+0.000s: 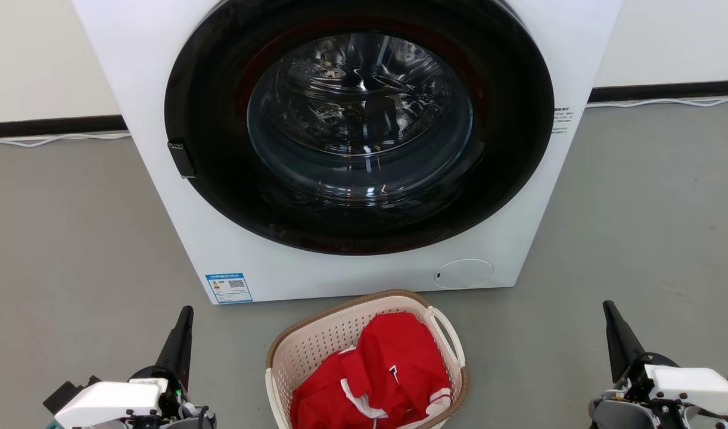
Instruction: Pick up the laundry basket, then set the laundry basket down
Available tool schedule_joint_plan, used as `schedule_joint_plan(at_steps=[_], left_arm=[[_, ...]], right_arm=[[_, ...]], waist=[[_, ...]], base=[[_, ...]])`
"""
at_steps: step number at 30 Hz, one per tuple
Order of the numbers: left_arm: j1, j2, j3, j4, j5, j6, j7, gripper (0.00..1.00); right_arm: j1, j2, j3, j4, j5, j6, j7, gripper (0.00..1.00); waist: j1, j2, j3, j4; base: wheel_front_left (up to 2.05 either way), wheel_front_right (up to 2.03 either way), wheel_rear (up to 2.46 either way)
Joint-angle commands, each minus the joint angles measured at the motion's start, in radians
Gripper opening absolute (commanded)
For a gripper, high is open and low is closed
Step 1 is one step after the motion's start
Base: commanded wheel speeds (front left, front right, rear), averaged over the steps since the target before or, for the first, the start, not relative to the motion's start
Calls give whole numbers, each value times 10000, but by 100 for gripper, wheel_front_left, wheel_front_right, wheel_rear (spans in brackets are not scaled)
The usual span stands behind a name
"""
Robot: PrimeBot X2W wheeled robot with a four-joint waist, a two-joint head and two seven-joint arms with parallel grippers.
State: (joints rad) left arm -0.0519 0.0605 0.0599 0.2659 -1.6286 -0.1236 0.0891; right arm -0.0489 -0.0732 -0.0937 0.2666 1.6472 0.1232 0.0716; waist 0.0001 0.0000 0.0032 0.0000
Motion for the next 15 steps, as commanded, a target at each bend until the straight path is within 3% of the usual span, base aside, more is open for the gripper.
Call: schedule_joint_plan(at_steps=[1,15], left_arm=[[-541,62,313,-217,13,-71,60,0],[-544,36,349,-216,43,-71,89,0]], right_arm=[[-555,-51,187,-243,-62,75,104,0],[-560,-11,130,-239,-110,75,149,0]], waist=[[0,0,0,0],[0,0,0,0]], base=[[0,0,0],[0,0,0]])
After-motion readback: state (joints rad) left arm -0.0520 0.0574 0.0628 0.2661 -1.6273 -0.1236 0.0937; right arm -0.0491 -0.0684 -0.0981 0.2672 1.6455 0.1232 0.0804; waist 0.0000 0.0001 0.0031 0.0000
